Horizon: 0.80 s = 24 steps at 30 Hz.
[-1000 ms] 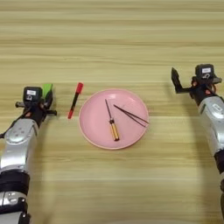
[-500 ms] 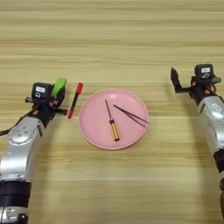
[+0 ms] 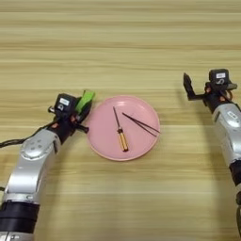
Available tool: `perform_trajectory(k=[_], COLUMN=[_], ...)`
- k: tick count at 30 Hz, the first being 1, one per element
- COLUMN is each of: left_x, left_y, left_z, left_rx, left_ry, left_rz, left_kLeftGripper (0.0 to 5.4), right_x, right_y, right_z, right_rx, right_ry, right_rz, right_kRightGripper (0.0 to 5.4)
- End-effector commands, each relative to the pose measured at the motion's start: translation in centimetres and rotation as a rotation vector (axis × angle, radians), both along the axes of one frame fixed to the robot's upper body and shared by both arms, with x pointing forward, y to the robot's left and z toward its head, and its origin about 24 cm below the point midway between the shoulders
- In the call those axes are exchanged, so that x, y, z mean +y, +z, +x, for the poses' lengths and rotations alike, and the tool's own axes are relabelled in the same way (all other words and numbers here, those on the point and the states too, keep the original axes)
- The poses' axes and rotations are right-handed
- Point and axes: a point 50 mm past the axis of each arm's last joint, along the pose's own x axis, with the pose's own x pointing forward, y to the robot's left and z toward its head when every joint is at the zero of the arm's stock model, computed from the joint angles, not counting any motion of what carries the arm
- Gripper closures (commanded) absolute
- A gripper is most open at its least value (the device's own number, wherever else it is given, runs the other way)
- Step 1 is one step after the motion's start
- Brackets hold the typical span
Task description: Move the objects on the table
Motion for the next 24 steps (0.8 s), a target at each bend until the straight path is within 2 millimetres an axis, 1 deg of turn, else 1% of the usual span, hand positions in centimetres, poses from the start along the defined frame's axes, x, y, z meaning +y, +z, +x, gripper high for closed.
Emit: perform_trajectory(k=[1, 5, 8, 22, 23, 24], left_x=[-0.4, -1.6, -2.1, -2.9, -2.9, -2.9], left_y=[-0.2, -0.4, -0.6, -1.5, -1.6, -1.6], left_z=[-0.4, -0.6, -0.6, -0.8, -0.8, -0.8], left_rx=[0.028, 0.042, 0.051, 0.092, 0.095, 0.100], left_ry=[-0.026, -0.061, -0.074, -0.109, -0.108, -0.106], left_rz=[0.014, -0.014, -0.010, 0.023, 0.028, 0.033], left_kLeftGripper=[4.08, 4.08, 4.08, 4.08, 3.69, 3.61], right_x=[0.2, 0.2, 0.2, 0.1, 0.1, 0.1], right_y=[0.5, 0.4, 0.4, 0.4, 0.4, 0.4], right_z=[0.3, 0.3, 0.3, 0.3, 0.3, 0.3], right_rx=[-0.017, -0.016, -0.016, -0.016, -0.017, -0.017], right_ry=[-0.003, -0.003, -0.005, -0.007, -0.006, -0.006], right_rz=[0.005, 0.005, 0.005, 0.006, 0.006, 0.006], right_kRightGripper=[0.00, 0.00, 0.00, 0.00, 0.00, 0.00])
